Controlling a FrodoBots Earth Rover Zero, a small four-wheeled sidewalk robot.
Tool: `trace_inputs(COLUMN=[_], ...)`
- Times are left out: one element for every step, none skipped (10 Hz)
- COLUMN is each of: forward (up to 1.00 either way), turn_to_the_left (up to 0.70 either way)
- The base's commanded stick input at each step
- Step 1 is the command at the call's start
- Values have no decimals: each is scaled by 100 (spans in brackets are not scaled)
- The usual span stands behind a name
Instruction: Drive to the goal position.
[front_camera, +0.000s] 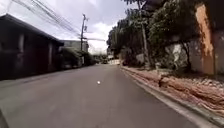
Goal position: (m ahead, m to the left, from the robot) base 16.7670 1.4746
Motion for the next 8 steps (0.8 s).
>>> trace_inputs(forward=[70, 70, 70, 70, 70, 70, 70, 70], turn_to_the_left=[1, 1, 1, 1, 1, 1, 1, 1])
